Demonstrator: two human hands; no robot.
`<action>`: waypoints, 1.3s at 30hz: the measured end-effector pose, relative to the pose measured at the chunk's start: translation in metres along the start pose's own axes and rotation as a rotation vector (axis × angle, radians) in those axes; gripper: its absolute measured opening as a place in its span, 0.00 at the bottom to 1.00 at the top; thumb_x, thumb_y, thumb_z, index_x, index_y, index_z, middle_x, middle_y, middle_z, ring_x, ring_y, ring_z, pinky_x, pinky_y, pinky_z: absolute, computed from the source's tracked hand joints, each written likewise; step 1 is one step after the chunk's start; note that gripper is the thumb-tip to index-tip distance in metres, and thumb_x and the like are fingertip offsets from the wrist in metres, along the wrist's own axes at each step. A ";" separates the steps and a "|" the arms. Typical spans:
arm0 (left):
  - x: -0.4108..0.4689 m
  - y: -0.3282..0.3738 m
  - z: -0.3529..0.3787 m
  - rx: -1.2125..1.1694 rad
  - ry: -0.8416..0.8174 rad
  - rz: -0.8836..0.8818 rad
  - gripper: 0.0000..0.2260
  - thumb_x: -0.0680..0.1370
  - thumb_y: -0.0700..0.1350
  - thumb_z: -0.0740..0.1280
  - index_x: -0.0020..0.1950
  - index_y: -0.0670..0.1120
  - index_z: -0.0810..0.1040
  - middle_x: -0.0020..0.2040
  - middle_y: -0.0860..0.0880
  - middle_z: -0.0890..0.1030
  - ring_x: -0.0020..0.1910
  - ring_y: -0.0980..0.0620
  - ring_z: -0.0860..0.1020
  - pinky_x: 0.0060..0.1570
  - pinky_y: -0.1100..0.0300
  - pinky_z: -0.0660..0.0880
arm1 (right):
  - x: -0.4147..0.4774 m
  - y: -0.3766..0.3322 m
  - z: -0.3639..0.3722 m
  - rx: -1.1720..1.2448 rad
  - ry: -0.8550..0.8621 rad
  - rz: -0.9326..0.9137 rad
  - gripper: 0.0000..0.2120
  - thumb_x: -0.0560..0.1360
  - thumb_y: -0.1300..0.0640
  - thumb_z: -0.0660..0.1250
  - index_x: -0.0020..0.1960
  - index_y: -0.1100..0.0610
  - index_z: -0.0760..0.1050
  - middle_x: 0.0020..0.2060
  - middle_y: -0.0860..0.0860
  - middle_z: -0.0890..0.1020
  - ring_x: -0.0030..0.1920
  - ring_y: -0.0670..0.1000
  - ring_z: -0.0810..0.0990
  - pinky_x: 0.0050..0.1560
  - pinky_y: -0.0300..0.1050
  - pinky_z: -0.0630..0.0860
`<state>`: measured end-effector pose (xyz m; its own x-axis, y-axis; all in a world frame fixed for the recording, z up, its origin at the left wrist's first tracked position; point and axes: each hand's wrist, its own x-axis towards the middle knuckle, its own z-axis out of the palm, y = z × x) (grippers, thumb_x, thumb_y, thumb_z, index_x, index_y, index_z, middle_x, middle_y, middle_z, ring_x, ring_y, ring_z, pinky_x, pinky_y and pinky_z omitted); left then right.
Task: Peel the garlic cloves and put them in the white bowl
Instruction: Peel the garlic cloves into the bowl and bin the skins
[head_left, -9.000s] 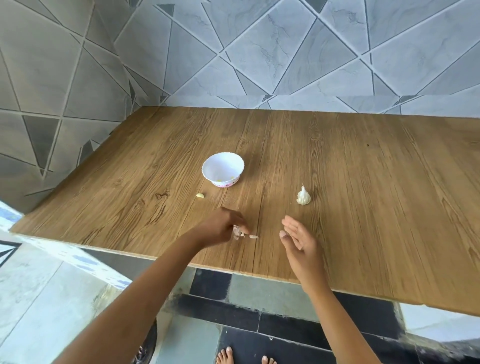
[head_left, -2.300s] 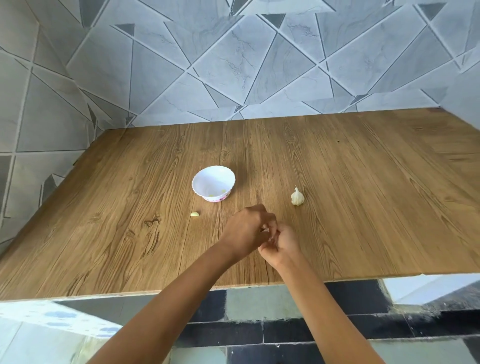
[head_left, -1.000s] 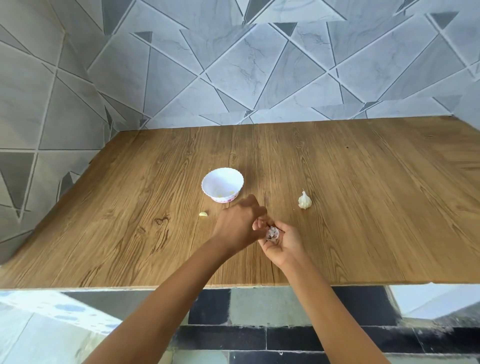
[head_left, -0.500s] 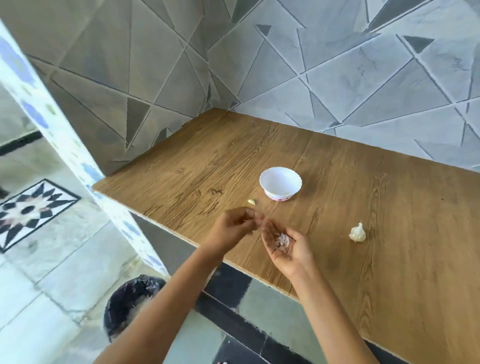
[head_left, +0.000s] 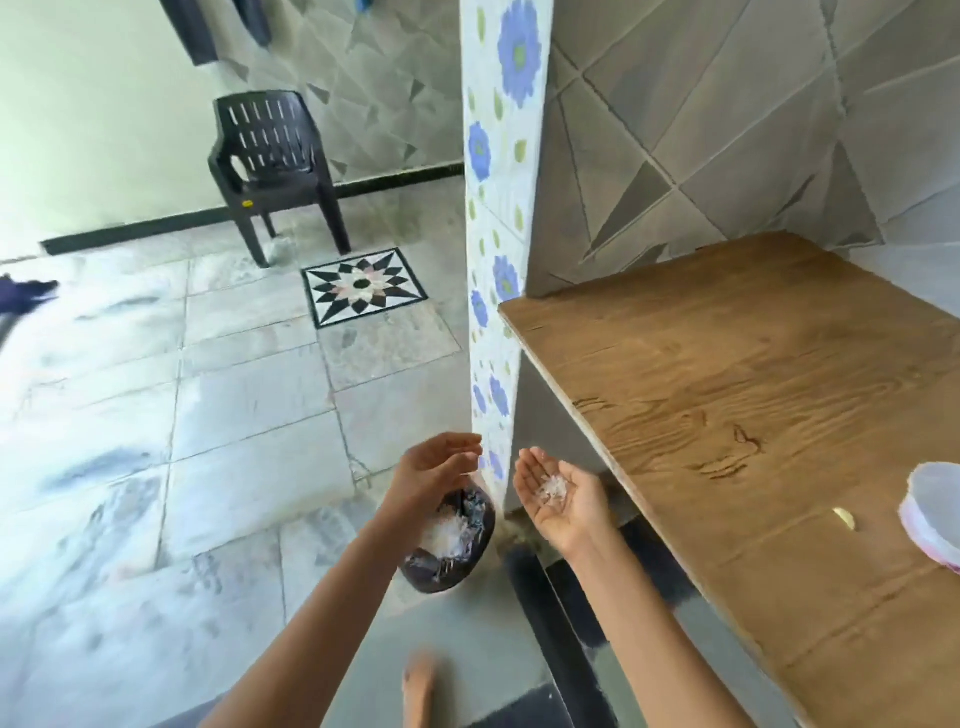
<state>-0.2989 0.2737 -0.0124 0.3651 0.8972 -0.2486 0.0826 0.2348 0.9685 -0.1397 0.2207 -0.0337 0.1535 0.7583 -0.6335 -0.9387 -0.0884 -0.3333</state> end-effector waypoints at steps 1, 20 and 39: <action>0.012 -0.006 -0.014 -0.001 0.018 -0.012 0.09 0.77 0.34 0.66 0.56 0.39 0.80 0.48 0.44 0.82 0.46 0.51 0.79 0.48 0.63 0.77 | 0.021 0.009 0.008 -0.028 0.023 0.019 0.15 0.81 0.60 0.52 0.46 0.65 0.75 0.34 0.58 0.82 0.34 0.54 0.82 0.35 0.45 0.81; 0.322 -0.385 -0.126 0.089 0.169 -0.517 0.11 0.77 0.36 0.62 0.47 0.50 0.81 0.46 0.48 0.83 0.47 0.48 0.79 0.53 0.50 0.77 | 0.476 0.171 -0.097 -0.463 0.309 0.273 0.29 0.81 0.39 0.42 0.75 0.53 0.59 0.75 0.51 0.61 0.76 0.52 0.51 0.73 0.56 0.44; 0.341 -0.554 -0.074 0.480 -0.164 -0.257 0.23 0.79 0.59 0.51 0.71 0.54 0.68 0.71 0.52 0.70 0.71 0.53 0.66 0.71 0.50 0.60 | 0.572 0.201 -0.196 -0.536 0.385 0.399 0.31 0.80 0.39 0.52 0.72 0.61 0.65 0.69 0.60 0.69 0.70 0.58 0.67 0.71 0.52 0.61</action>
<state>-0.2887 0.4770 -0.6341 0.4132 0.7549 -0.5092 0.5862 0.2074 0.7831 -0.1799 0.5099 -0.5999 0.0232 0.3333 -0.9425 -0.6829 -0.6832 -0.2584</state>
